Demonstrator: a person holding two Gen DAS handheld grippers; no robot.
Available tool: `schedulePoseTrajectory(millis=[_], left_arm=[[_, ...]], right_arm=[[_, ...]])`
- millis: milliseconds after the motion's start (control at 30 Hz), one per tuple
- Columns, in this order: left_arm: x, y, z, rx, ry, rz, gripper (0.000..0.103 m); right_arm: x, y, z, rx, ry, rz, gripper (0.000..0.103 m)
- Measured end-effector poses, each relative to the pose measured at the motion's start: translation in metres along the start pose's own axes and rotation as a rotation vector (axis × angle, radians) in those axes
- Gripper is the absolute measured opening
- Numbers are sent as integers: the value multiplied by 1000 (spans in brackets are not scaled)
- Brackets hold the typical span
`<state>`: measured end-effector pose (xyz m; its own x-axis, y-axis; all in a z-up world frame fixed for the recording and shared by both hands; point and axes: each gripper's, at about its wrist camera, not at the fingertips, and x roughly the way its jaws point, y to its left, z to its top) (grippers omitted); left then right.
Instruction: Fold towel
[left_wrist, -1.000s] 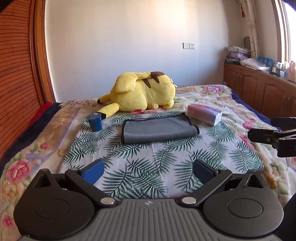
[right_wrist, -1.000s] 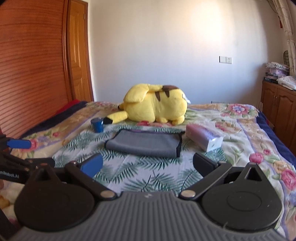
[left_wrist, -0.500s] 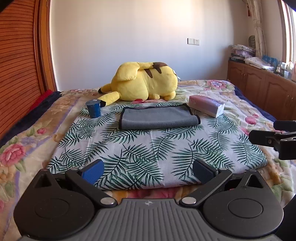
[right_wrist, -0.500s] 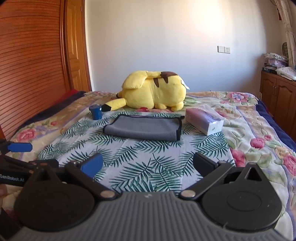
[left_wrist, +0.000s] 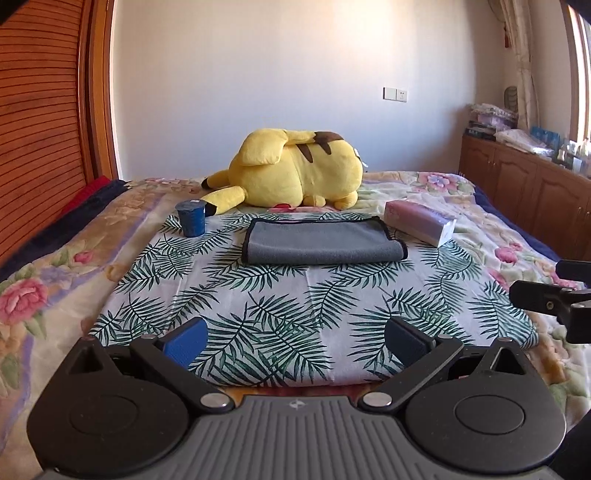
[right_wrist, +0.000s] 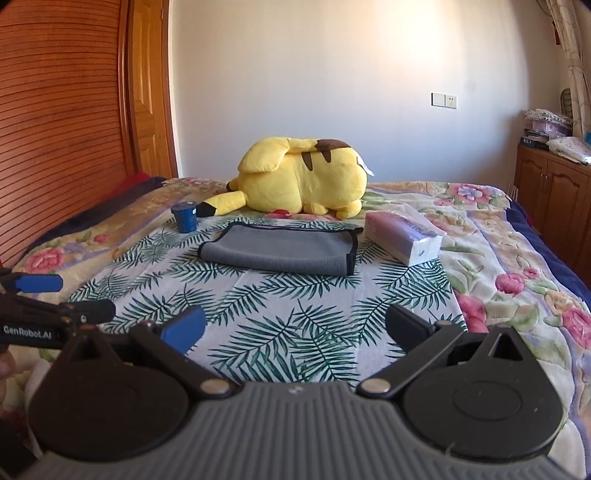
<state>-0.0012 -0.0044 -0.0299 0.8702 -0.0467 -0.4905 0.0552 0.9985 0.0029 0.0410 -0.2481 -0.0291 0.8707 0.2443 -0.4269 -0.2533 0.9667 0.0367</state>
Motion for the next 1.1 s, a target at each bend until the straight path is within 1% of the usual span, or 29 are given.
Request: schedulePoseTrajectory(millis=[300,633,1100], left_arm=[[-18,-1,0,27,-60,9,87],[-23,4,1,17,-85,27,87],[-30,5,3,48,-162,61,87]], right_arm=[[-5,-4,0,13,-28,-13,103],[-9,-6,0,18,-63,-28,103],[-13,-8,0,18,-98,-37,103]])
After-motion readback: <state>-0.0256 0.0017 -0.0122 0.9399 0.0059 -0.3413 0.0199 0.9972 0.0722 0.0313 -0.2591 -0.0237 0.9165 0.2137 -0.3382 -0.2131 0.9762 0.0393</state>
